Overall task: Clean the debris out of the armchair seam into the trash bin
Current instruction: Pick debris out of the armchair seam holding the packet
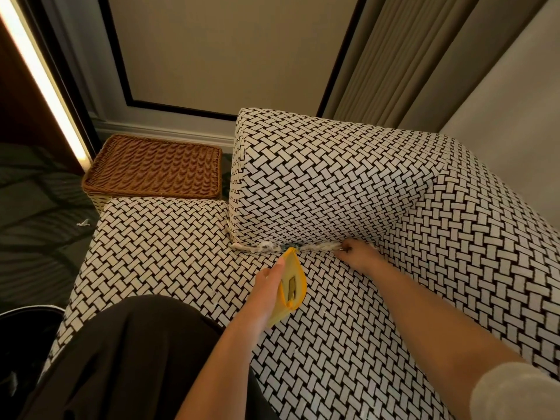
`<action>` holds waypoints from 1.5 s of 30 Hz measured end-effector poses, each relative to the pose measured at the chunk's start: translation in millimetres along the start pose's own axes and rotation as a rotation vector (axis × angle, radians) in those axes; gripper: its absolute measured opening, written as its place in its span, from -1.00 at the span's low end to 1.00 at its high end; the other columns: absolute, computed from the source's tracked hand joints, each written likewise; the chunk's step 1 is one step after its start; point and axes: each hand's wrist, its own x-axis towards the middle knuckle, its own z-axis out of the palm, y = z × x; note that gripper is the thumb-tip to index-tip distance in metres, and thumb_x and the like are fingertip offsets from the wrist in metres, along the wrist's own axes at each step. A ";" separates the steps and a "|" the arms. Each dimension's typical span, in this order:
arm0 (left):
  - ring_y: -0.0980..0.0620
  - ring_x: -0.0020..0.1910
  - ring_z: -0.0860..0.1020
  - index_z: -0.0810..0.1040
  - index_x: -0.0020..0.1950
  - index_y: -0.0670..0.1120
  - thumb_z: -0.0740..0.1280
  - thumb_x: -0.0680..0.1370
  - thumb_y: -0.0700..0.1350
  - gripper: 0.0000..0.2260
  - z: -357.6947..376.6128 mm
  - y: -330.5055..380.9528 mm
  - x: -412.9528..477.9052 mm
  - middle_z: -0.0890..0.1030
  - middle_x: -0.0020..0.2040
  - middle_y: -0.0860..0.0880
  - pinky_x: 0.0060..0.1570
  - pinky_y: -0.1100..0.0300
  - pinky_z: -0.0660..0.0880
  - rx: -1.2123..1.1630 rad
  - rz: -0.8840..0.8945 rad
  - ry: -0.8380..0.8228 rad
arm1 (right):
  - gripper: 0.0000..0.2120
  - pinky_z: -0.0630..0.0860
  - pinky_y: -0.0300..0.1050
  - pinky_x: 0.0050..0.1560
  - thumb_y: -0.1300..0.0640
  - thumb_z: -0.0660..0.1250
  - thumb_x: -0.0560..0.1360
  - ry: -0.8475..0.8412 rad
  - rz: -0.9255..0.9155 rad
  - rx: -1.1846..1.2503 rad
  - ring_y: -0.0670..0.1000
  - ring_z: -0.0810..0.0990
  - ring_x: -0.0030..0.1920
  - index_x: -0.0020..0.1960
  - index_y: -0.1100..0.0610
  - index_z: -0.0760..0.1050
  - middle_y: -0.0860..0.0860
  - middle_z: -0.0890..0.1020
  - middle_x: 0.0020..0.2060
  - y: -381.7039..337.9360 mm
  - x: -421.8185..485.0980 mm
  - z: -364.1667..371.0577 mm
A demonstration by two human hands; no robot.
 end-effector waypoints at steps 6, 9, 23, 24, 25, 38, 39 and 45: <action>-0.09 0.18 0.38 0.16 0.40 0.04 0.03 0.53 0.30 -0.46 0.0 -1.8 -1.6 0.38 0.22 -0.08 0.25 -0.04 0.31 0.020 0.027 0.002 | -0.45 0.37 -0.05 0.30 -0.16 0.14 0.55 -0.046 -0.003 -0.013 0.11 0.38 0.34 0.47 0.05 0.21 0.08 0.36 0.40 -2.6 -3.6 -1.5; -0.10 0.19 0.38 0.17 0.40 0.04 0.03 0.52 0.32 -0.45 -0.1 -2.5 0.0 0.38 0.24 -0.10 0.27 -0.06 0.31 0.031 0.016 0.006 | -0.45 0.27 -0.06 0.36 -0.13 0.10 0.57 -0.132 0.006 -0.087 0.11 0.28 0.41 0.48 0.08 0.18 0.08 0.25 0.46 -9.5 -2.5 -8.0; -0.09 0.18 0.37 0.18 0.40 0.04 0.05 0.52 0.30 -0.46 -0.4 -3.7 3.5 0.38 0.23 -0.08 0.20 -0.02 0.29 -0.017 -0.002 0.008 | -0.73 0.44 -0.21 -0.31 -0.04 0.14 0.59 0.508 -0.039 0.022 0.03 0.62 -0.18 0.16 -0.05 0.57 0.01 0.68 -0.15 3.5 -33.1 42.2; -0.09 0.17 0.36 0.18 0.39 0.05 0.04 0.52 0.31 -0.46 -0.1 -3.6 3.4 0.37 0.21 -0.07 0.19 -0.03 0.29 -0.015 0.000 0.009 | -0.72 0.43 -0.23 -0.35 -0.03 0.14 0.60 0.547 -0.047 0.046 0.03 0.61 -0.21 0.15 -0.03 0.58 0.00 0.69 -0.16 5.9 -35.8 47.5; -0.08 0.16 0.35 0.18 0.40 0.06 0.04 0.52 0.31 -0.46 0.1 -4.0 4.1 0.36 0.19 -0.05 0.20 -0.04 0.28 -0.012 0.001 0.013 | -0.72 0.38 -0.26 -0.40 -0.01 0.13 0.60 0.576 -0.054 0.071 0.01 0.59 -0.25 0.13 0.00 0.59 0.00 0.68 -0.18 8.0 -38.7 51.7; -0.13 0.23 0.32 0.13 0.44 0.06 0.04 0.51 0.31 -0.42 5.0 -4.9 10.7 0.32 0.32 -0.08 0.22 -0.06 0.27 0.046 -0.010 0.066 | -0.79 0.24 -0.33 -0.45 0.15 0.28 0.54 0.399 -0.127 1.083 -0.12 0.27 -0.45 -0.25 0.15 0.52 -0.11 0.39 -0.50 -38.9 -123.2 43.0; -0.13 0.21 0.33 0.14 0.44 0.07 0.04 0.51 0.31 -0.43 6.1 -5.7 14.0 0.32 0.33 -0.08 0.18 -0.06 0.28 0.046 -0.007 0.069 | -0.78 0.25 -0.32 -0.43 0.14 0.28 0.54 0.365 -0.177 1.092 -0.14 0.28 -0.47 -0.27 0.14 0.52 -0.15 0.38 -0.53 -46.1 -132.2 41.4; -0.11 0.09 0.43 0.34 0.32 -0.05 0.07 0.52 0.28 -0.47 11.7 -3.9 25.0 0.48 0.23 -0.14 0.11 0.01 0.36 0.041 0.024 0.109 | -0.81 0.40 -0.43 -0.32 0.24 0.25 0.55 0.308 -0.475 0.970 -0.24 0.49 -0.39 -0.16 0.17 0.61 -0.13 0.58 -0.39 -72.1 -160.1 30.8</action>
